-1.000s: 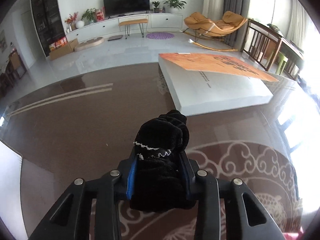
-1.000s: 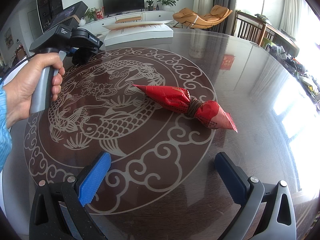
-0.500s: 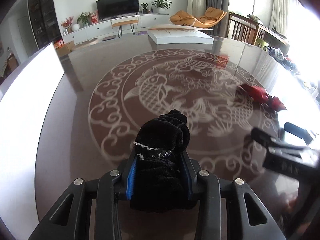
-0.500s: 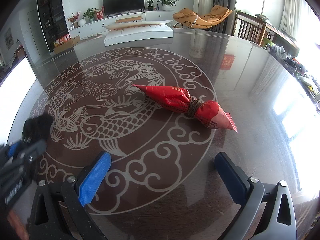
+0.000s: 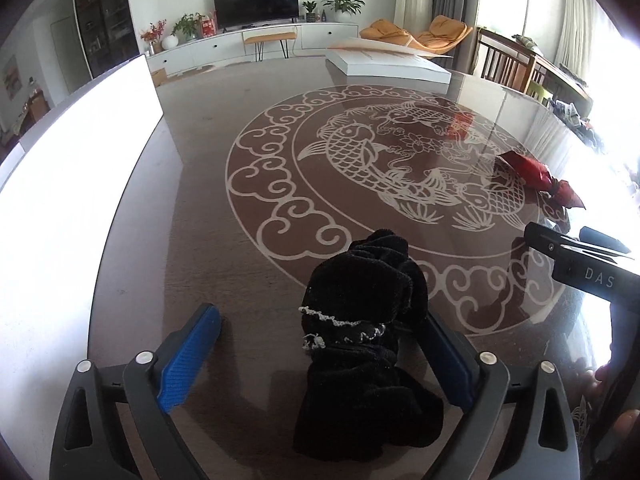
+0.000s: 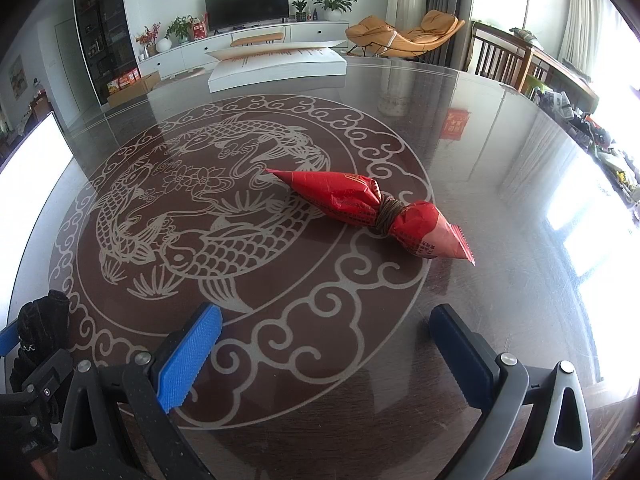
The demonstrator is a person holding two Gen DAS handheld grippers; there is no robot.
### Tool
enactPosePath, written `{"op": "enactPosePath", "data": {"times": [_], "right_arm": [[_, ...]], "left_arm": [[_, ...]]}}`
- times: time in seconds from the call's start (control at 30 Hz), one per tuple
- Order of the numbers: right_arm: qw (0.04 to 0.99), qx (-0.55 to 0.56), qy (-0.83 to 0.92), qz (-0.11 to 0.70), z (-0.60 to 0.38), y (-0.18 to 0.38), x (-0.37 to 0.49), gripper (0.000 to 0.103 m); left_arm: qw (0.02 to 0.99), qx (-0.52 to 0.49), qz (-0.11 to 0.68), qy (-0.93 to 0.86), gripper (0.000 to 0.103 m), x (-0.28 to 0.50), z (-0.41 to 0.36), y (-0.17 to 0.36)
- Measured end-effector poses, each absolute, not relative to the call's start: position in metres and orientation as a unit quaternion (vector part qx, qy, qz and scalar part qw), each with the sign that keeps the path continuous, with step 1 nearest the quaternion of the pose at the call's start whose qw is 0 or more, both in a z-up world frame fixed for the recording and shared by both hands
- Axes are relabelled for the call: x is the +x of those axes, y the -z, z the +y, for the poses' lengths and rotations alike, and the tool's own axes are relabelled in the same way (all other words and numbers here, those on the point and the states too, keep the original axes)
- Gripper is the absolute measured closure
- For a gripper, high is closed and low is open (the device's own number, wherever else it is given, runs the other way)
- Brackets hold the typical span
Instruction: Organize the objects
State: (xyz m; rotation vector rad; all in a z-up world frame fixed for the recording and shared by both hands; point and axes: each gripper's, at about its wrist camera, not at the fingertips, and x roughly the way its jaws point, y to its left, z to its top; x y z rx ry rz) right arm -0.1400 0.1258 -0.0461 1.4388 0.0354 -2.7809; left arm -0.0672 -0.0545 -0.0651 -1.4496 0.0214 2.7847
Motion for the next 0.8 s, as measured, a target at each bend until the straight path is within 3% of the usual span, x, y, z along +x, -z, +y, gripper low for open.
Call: {"op": "enactPosePath", "data": {"times": [0.8], "right_arm": [[0.005, 0.459, 0.888, 0.011, 0.1254, 0.0461, -0.1399, 0.0]], "left_arm": [[0.01, -0.459, 0.008, -0.889, 0.0, -0.0728, -0.0495, 0.0679]]}}
